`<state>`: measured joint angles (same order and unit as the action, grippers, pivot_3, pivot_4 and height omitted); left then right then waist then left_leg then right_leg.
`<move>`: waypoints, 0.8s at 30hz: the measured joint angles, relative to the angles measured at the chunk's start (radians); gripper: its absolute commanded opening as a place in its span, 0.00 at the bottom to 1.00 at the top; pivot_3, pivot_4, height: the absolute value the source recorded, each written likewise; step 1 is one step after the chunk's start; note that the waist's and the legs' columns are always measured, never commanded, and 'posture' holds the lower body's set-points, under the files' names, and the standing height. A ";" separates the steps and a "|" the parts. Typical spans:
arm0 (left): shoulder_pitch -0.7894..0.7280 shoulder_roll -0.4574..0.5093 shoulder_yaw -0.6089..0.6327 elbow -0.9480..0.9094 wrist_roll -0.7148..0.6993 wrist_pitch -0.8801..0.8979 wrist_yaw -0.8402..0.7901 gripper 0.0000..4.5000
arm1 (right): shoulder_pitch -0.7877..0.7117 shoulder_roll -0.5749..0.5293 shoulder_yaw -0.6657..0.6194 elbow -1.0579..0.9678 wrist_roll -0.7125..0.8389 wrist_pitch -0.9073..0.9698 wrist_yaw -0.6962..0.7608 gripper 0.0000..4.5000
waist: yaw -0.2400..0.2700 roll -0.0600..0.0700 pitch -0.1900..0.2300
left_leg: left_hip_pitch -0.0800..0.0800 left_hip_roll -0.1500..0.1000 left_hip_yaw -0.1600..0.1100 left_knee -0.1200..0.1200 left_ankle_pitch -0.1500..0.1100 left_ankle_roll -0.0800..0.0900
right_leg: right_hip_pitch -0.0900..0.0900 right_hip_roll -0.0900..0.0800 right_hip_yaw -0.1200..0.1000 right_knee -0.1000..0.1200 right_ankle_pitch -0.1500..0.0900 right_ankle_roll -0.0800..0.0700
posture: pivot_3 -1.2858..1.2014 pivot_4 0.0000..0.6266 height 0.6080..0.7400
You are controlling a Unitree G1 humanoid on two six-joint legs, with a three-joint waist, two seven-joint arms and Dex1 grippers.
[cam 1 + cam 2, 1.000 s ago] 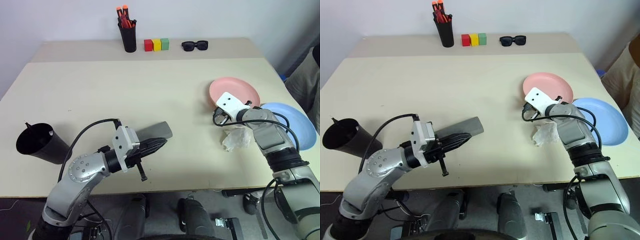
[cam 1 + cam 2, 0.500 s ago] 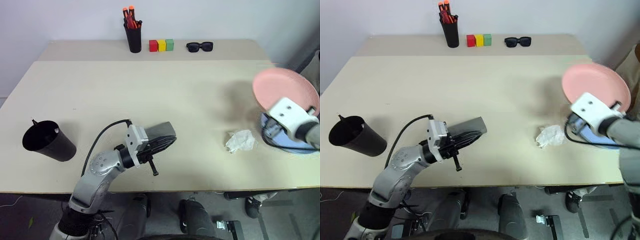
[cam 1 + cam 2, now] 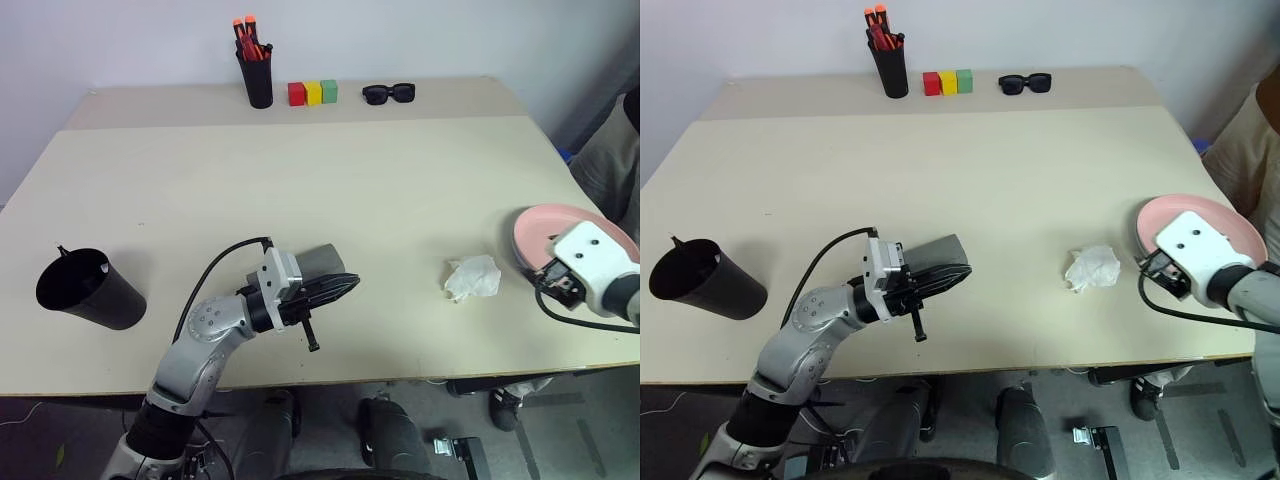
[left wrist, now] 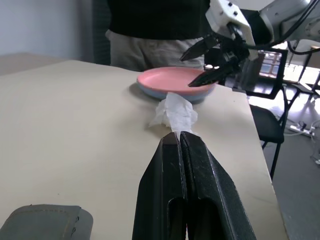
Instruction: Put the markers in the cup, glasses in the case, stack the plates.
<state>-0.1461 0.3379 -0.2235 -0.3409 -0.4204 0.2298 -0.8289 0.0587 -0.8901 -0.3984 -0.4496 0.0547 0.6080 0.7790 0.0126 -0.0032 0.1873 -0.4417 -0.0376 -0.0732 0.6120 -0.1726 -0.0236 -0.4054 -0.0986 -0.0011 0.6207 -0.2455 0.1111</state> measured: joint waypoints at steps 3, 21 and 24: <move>0.016 0.001 0.002 -0.020 0.006 0.000 0.019 0.00 | -0.026 0.022 0.052 -0.020 0.065 0.027 0.020 0.76 | 0.003 0.000 0.000 | 0.000 -0.001 0.000 0.001 0.000 0.000 | 0.000 0.000 0.000 0.000 0.000 0.000 | 0.52 0.24 1.00; 0.020 -0.004 0.001 -0.055 0.018 0.006 0.071 0.00 | -0.060 0.012 0.138 0.075 0.047 0.022 -0.056 0.01 | 0.002 0.000 0.000 | -0.001 -0.001 0.000 0.001 0.000 0.000 | 0.001 0.000 0.000 -0.001 0.000 0.000 | 0.52 0.24 1.00; 0.005 -0.011 0.001 -0.048 0.018 0.006 0.070 0.00 | -0.099 -0.025 0.073 0.103 0.027 0.039 -0.102 0.01 | 0.002 0.000 0.000 | 0.000 -0.001 0.000 0.001 0.000 0.000 | 0.001 0.000 0.000 -0.001 0.000 0.000 | 0.52 0.24 1.00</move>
<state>-0.1413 0.3265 -0.2223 -0.3890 -0.4023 0.2358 -0.7588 -0.0400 -0.9151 -0.3250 -0.3465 0.0818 0.6473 0.6771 0.0142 -0.0031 0.1871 -0.4422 -0.0383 -0.0734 0.6129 -0.1727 -0.0234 -0.4048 -0.0988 -0.0012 0.6197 -0.2455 0.1111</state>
